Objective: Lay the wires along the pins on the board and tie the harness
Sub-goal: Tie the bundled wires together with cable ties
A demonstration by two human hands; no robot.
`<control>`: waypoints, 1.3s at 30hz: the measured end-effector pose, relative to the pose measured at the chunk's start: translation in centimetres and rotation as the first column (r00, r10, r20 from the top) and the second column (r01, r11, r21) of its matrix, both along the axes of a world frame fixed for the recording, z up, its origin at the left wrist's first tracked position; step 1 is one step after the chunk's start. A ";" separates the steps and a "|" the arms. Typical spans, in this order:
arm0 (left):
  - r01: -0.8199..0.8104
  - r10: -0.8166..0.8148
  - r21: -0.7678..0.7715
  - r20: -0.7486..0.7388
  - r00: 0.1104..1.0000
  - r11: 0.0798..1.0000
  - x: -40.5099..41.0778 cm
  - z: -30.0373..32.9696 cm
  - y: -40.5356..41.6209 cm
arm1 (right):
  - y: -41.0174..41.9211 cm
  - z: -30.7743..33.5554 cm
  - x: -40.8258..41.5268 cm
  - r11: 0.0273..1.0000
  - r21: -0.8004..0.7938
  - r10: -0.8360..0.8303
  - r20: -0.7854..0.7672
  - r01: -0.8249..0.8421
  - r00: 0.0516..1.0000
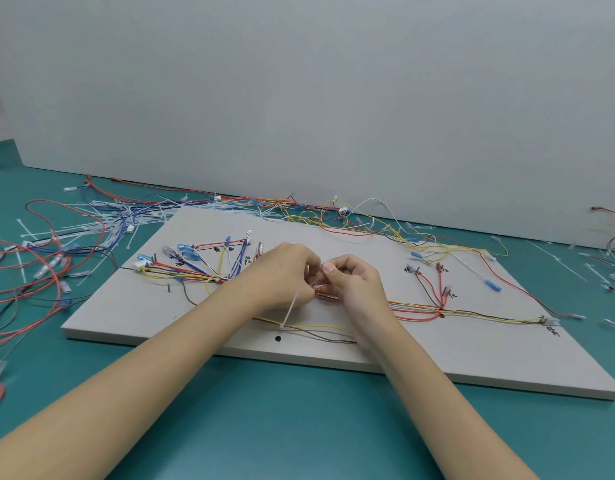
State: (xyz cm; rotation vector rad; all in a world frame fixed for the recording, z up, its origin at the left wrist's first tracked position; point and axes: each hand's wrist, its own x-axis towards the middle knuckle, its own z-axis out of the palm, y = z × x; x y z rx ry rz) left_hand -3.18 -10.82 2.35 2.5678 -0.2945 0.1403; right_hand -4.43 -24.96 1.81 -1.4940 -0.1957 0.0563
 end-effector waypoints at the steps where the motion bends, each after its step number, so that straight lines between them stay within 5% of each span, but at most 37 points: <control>1: 0.002 -0.001 0.008 -0.005 1.000 1.000 0.1 0.1 -0.1 | 0.0 0.0 0.0 1.000 0.012 0.011 -0.009 -0.011 1.000; 12: 0.038 -0.038 0.001 0.068 0.997 0.999 -0.5 -0.4 0.3 | -0.2 -0.1 0.1 0.998 0.009 0.061 0.004 -0.061 0.998; 15: 0.067 -0.060 -0.187 0.042 0.997 0.980 -1.2 0.3 1.7 | -0.1 -0.1 0.2 0.999 0.036 -0.026 -0.018 0.027 0.999; 19: -0.093 0.174 -0.439 0.147 0.974 0.894 -0.3 2.4 5.3 | -0.4 -0.2 0.5 0.993 0.035 -0.106 -0.111 0.111 0.988; 21: -0.231 0.400 -0.506 0.256 0.880 0.831 0.4 3.5 7.6 | -0.3 -0.1 0.5 0.993 0.014 -0.111 -0.108 0.114 0.988; 24: -0.564 0.651 -0.325 0.337 0.681 0.759 1.0 3.5 12.3 | -0.2 -0.1 0.4 0.994 -0.001 -0.108 -0.102 0.108 0.989; 29: -0.780 0.781 0.162 0.073 0.620 0.604 1.3 -0.9 16.9 | -0.2 -0.2 0.3 0.996 -0.031 -0.092 -0.090 0.089 0.992; 32: -0.807 0.827 0.208 -0.022 0.562 0.553 1.7 -1.8 17.4 | -0.2 -0.3 0.3 0.996 -0.035 -0.083 -0.082 0.080 0.993; 39: -0.799 0.813 0.157 -0.044 0.581 0.580 2.1 -1.7 18.5 | -0.2 -0.5 0.3 0.997 -0.042 -0.070 -0.079 0.067 0.994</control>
